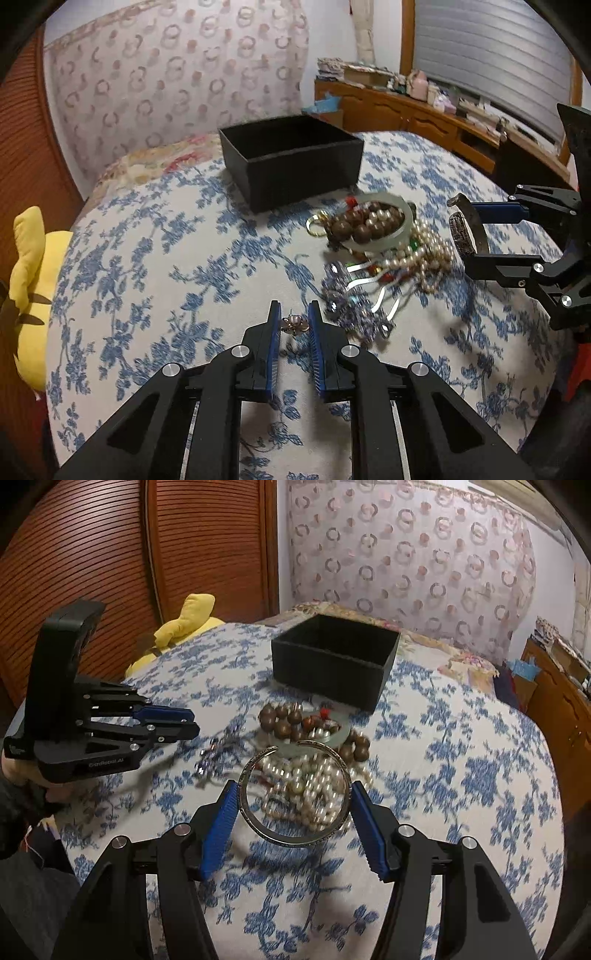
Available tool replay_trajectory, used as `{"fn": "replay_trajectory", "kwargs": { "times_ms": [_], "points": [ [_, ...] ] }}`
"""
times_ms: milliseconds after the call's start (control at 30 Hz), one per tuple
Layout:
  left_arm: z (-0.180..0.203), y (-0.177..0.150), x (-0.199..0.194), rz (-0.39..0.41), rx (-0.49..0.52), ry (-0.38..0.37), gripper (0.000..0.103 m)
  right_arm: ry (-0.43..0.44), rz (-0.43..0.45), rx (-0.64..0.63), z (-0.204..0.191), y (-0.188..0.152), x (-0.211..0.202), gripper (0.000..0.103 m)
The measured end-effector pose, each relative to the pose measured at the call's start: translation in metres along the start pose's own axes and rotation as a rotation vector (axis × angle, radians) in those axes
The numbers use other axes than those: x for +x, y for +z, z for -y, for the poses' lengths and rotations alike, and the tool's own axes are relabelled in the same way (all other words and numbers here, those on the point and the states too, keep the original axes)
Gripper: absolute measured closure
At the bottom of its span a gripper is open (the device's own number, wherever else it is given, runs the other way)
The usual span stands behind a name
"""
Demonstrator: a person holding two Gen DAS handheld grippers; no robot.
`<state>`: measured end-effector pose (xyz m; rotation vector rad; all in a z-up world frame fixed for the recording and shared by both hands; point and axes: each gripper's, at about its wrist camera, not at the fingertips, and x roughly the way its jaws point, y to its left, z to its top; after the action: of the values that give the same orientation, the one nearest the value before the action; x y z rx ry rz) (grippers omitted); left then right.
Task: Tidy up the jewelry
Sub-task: 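Carry the silver bangle into the black box with the right tool while the left tool drops the brooch in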
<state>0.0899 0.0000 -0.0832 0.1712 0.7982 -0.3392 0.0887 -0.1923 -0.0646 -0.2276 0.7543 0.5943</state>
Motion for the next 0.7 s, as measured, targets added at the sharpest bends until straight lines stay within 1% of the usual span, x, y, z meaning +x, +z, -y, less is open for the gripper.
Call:
{"fn": "replay_trajectory", "kwargs": {
  "times_ms": [133, 367, 467, 700],
  "points": [
    [-0.009, 0.01, -0.005, 0.039, -0.035, 0.013, 0.089, -0.006, 0.027, -0.007, 0.006, 0.016, 0.003, 0.04],
    [-0.021, 0.034, -0.009, 0.101, -0.072, 0.029, 0.089, -0.025, 0.082, 0.013, 0.03, 0.057, 0.017, 0.04],
    [-0.027, 0.044, -0.009, 0.119, -0.084, 0.034, 0.089, -0.031, 0.106, -0.012, 0.036, 0.074, 0.025, 0.04],
    [-0.044, 0.068, -0.007, 0.147, -0.114, 0.046, 0.089, -0.039, 0.103, -0.025, 0.047, 0.108, 0.057, 0.04]
  ]
}}
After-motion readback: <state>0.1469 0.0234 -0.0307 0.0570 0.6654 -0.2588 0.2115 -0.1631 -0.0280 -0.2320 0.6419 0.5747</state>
